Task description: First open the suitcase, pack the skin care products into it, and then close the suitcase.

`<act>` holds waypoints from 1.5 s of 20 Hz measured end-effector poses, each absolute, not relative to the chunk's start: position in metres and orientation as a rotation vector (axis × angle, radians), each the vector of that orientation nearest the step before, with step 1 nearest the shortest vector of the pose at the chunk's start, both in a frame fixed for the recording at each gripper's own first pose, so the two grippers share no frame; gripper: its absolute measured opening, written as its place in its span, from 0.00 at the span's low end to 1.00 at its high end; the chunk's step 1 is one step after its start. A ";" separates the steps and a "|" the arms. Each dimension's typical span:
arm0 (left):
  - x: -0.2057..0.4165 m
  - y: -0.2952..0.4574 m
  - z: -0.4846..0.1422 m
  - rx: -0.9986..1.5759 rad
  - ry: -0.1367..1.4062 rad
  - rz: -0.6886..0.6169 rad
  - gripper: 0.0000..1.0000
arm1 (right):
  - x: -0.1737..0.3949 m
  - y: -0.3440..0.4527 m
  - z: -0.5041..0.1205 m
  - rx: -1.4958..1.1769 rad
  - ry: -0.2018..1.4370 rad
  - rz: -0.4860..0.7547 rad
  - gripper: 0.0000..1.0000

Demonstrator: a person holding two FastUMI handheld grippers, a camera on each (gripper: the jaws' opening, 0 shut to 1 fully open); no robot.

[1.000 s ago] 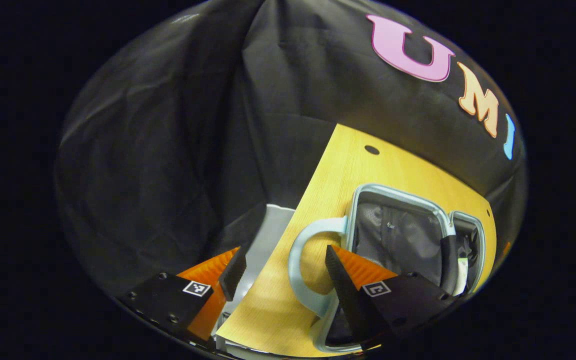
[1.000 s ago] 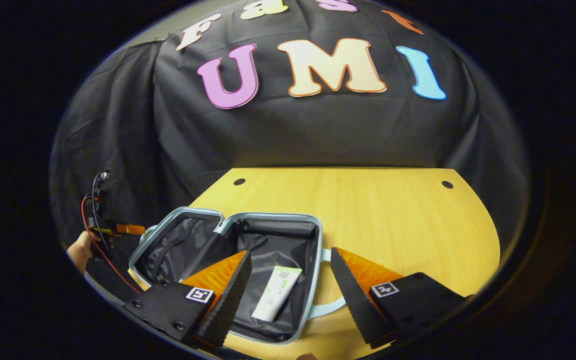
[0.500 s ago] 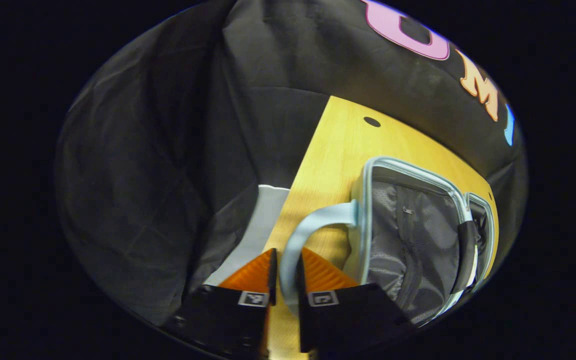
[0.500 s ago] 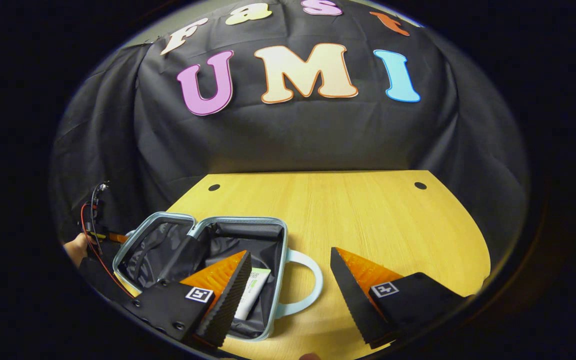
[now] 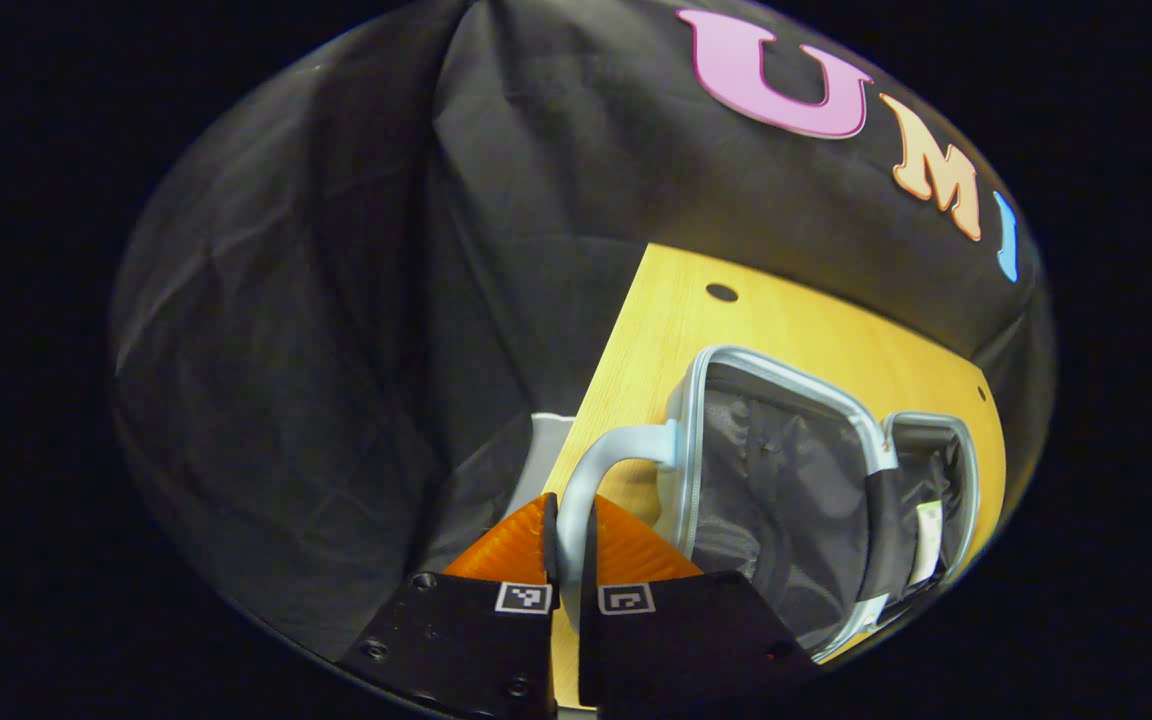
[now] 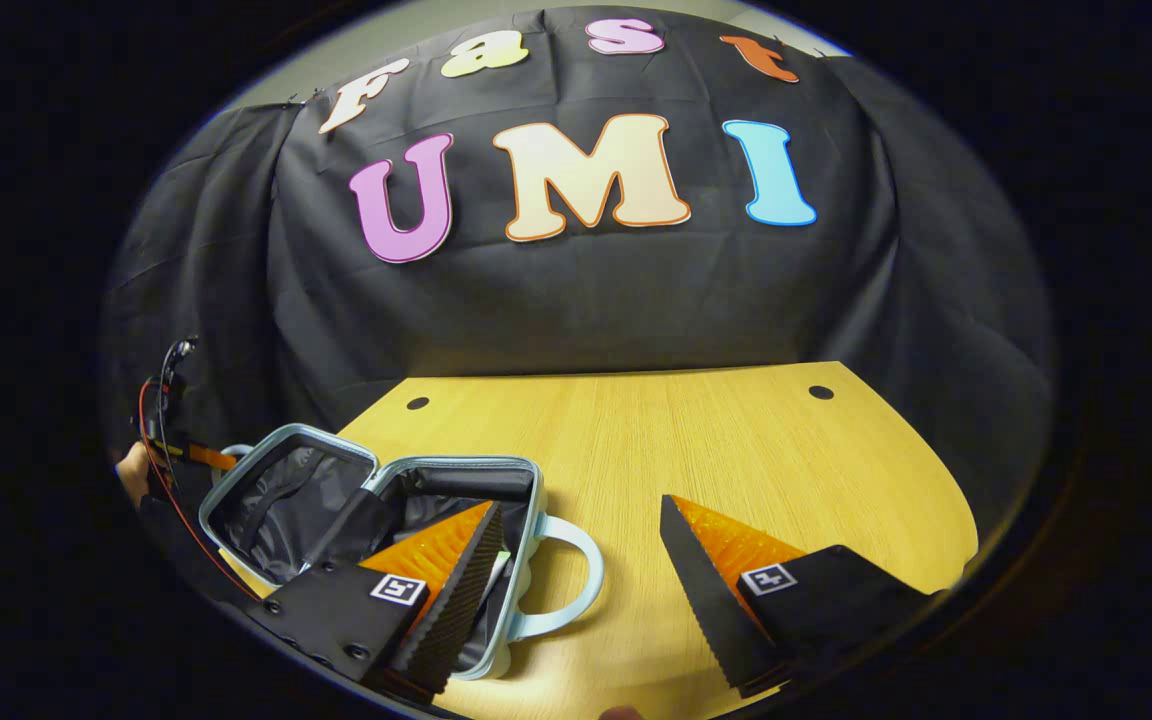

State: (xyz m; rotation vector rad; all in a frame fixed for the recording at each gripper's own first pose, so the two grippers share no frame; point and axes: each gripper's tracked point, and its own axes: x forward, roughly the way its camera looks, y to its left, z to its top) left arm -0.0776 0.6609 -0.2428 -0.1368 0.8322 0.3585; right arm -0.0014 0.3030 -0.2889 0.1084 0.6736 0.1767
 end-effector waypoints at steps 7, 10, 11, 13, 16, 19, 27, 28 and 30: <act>-0.059 0.576 -0.117 -0.037 0.628 0.314 0.02 | 0.010 0.258 -0.264 0.117 0.618 0.210 0.98; -0.046 0.524 -0.081 -0.010 0.532 0.249 0.02 | 0.011 0.238 -0.257 0.111 0.609 0.224 0.98; -0.042 0.507 -0.073 -0.004 0.511 0.225 0.02 | 0.012 0.232 -0.254 0.109 0.600 0.227 0.98; -0.037 0.480 -0.065 -0.002 0.503 0.200 0.02 | 0.012 0.219 -0.248 0.105 0.585 0.229 0.98; -0.031 0.445 -0.058 -0.017 0.474 0.171 0.02 | 0.009 0.198 -0.247 0.105 0.587 0.243 0.98; -0.025 0.409 -0.051 -0.066 0.451 0.124 0.02 | 0.006 0.183 -0.244 0.081 0.588 0.260 0.98; 0.007 0.301 -0.064 -0.178 0.427 -0.041 0.02 | 0.010 0.152 -0.237 0.087 0.573 0.250 0.98; 0.009 0.289 -0.067 -0.192 0.434 -0.060 0.02 | 0.010 0.147 -0.237 0.086 0.573 0.244 0.98; 0.015 0.265 -0.074 -0.203 0.442 -0.092 0.02 | 0.012 0.139 -0.236 0.096 0.569 0.232 0.98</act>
